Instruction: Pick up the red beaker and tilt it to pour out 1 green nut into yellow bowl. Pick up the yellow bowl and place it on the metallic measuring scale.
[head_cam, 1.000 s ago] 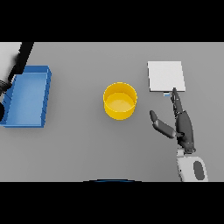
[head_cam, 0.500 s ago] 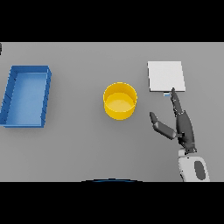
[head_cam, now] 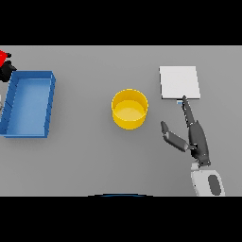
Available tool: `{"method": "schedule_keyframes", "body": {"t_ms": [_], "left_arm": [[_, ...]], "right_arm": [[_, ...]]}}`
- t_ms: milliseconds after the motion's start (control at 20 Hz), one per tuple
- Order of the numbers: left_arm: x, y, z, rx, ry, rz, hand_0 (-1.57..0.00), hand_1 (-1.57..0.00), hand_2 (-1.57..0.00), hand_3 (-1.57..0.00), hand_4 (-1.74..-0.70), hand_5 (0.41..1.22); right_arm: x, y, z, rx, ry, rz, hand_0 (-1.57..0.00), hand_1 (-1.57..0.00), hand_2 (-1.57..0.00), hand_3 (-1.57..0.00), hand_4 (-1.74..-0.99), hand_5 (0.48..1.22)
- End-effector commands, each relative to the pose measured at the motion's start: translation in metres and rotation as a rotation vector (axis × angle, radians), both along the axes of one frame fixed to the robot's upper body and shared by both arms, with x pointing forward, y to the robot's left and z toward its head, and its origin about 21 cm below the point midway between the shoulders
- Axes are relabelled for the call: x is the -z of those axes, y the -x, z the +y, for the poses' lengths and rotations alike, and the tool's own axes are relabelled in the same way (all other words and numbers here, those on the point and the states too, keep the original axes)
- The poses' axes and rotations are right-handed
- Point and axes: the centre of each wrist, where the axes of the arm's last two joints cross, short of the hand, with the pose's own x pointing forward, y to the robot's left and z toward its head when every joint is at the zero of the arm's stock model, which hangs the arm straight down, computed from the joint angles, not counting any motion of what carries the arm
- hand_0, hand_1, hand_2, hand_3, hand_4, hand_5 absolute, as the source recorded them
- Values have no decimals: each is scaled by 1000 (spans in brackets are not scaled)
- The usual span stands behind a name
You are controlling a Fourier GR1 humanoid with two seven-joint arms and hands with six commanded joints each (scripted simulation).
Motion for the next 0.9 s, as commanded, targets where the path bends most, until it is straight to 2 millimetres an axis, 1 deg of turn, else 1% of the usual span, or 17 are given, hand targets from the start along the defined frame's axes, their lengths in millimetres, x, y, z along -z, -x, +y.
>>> {"method": "schedule_keyframes", "body": {"t_ms": [0, 50, 100, 150, 200, 250, 300, 350, 400, 450, 500, 550, 600, 650, 700, 750, 850], "left_arm": [[4, 5, 1, -5, 6, -4, -1571, -1571, -1571, -1474, -1741, 1221], [8, 7, -1, -17, 11, 5, -1571, -1571, -1571, -1493, -1741, 1221], [11, 9, -2, -28, 24, 12, -1571, -1571, -1571, -1509, -1741, 1221], [17, 13, -2, -26, 31, 23, -1571, -1571, -1571, -1521, -1741, 1199], [22, 16, -4, -34, 37, 33, -1571, -1571, -1571, -1531, -1741, 1166], [25, 18, -6, -42, 42, 40, -1571, -1571, -1571, -1539, -1741, 1117], [25, 18, -9, -47, 38, 42, -1571, -1571, -1571, -1546, -1741, 1039], [27, 22, -7, -54, 24, 57, -1571, -1571, -1571, -1551, -1741, 967], [31, 24, -7, -43, 7, 77, -1571, -1571, -1571, -1555, -1667, 908], [26, 26, -8, -18, -4, 113, -1571, -1571, -1571, -1503, -1530, 865], [26, 26, -8, -8, -7, 124, -1564, -1449, -1432, -1362, -1374, 830], [25, 31, -5, 39, 12, 176, -1457, -1180, -1187, -1129, -1229, 803], [23, 31, -4, 62, 30, 226, -1166, -944, -959, -903, -1120, 778], [21, 34, -6, 95, 38, 263, -932, -755, -767, -722, -1034, 758], [14, 34, -4, 112, 37, 278, -746, -604, -613, -577, -968, 740], [10, 35, -5, 130, 34, 290, -596, -483, -490, -462, -916, 723], [12, 35, -4, 149, 47, 312, -381, -309, -313, -295, -851, 698]], "right_arm": [[2, 1, -2, 5, 9, 7, 1, 1, 1, 1, -1214, 664], [0, -3, -2, 6, 6, 5, 1, 1, 1, 1, -1216, 664], [0, -1, 0, -9, -2, -11, 1, 1, 1, 1, -1217, 666], [-2, 1, 1, -10, 5, -21, 1, 1, 1, 1, -1216, 667], [-1, 1, -1, 1, 9, -6, 1, 1, 1, 1, -1214, 666], [-2, 0, -2, 5, 15, -3, 1, 1, 1, 1, -1207, 665], [-2, 0, -2, 3, 13, 1, 1, 1, 1, 1, -1203, 663], [-2, 0, -3, 1, 9, -8, 1, 1, 1, 1, -1205, 664], [0, 3, -3, -2, 14, -16, 1, 1, 1, 1, -1202, 667], [3, 2, -4, 6, 12, -1, 1, 1, 1, 1, -1197, 664], [3, 2, -4, 10, 9, 3, 1, 1, 1, 1, -1192, 663], [4, 3, -2, 6, 1, -8, 1, 1, 1, 1, -1188, 663], [1, 4, -4, 3, 4, -24, 1, 1, 1, 1, -1187, 664], [0, 4, -2, -2, 4, -23, 1, 1, 1, 1, -1185, 665], [-1, 4, -6, 12, 11, -21, 1, 1, 1, 1, -1181, 665], [-2, 7, -6, 1, 11, -20, 1, 1, 1, 1, -1182, 667], [-1, 6, -5, 5, 3, -3, 1, 1, 1, 1, -1187, 667]]}}
